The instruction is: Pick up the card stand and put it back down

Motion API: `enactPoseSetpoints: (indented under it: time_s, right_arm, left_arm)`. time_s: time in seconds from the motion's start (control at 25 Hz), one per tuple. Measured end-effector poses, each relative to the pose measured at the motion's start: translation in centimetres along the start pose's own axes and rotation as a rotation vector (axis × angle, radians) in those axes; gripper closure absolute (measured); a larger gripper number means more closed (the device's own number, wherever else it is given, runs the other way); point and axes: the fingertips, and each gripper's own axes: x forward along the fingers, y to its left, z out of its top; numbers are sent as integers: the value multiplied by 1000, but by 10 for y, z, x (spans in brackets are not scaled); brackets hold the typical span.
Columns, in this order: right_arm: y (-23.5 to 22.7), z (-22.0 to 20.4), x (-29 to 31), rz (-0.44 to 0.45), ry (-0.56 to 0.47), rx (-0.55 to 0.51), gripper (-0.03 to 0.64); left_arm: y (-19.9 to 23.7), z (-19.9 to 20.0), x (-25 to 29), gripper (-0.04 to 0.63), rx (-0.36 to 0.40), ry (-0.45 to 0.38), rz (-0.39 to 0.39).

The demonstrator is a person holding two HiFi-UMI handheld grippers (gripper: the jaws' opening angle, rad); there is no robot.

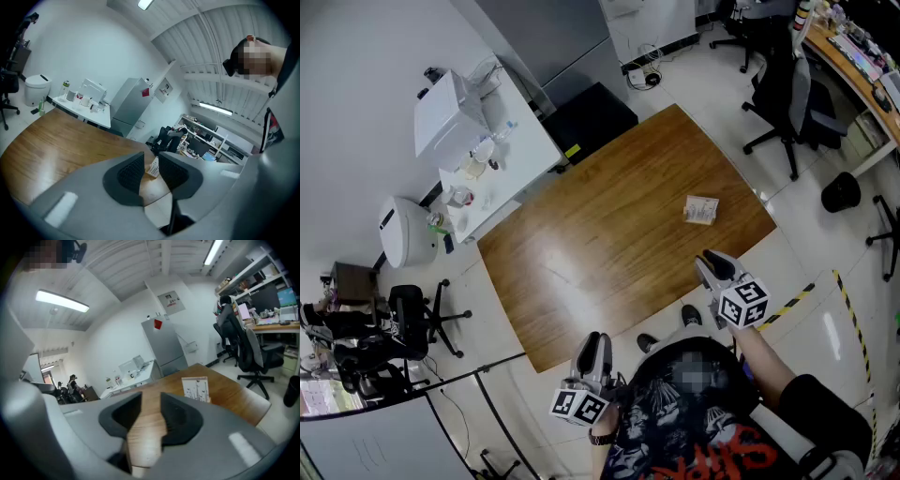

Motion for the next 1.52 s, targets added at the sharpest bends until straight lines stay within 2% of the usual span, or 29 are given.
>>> enactPoseSetpoints:
  time_s: [0.04, 0.08, 0.12, 0.24, 0.32, 0.56, 0.72, 0.84, 0.96, 1.16, 1.28, 1.4, 1.52]
  right_arm:
    - [-11, -9, 10, -40, 37, 16, 428]
    - [-23, -17, 19, -82, 72, 27, 246]
    - [-37, -24, 30, -128, 100, 29, 140]
    - [-88, -42, 65, -285, 157, 36, 50]
    - [-118, -51, 89, -365, 190, 59, 37]
    - [-160, -74, 143, -509, 289, 115, 37]
    - [-182, -60, 171, -570, 301, 72, 37]
    - [-195, -66, 196, -552, 344, -16, 37]
    - [-195, -63, 203, -492, 363, -93, 37]
    - [-172, -53, 171, -431, 326, -175, 38]
    - [-140, -38, 135, -416, 306, -221, 38]
    - [-105, -15, 87, -381, 288, -242, 38]
    - [-74, 19, 34, -347, 221, -238, 38]
  left_arm:
    - [0, 0, 2, 517, 1, 1, 6]
    - [0, -1, 4, 517, 0, 2, 11]
    - [0, -2, 6, 517, -2, 3, 17]
    - [0, -7, 14, 517, -16, 11, 36]
    - [-1, -10, 17, 517, -20, 21, 47]
    - [2, -13, 17, 517, -35, 41, 107]
    - [6, -9, 13, 517, -39, 39, 146]
    - [13, -7, 9, 517, -46, 38, 172]
    - [13, -5, 10, 517, -45, 35, 170]
    - [6, -2, 15, 517, -32, 38, 133]
    - [9, 4, 16, 517, -14, 15, 120]
    - [6, 7, 14, 518, 79, 25, 122]
    - [2, 8, 15, 520, 165, 34, 120]
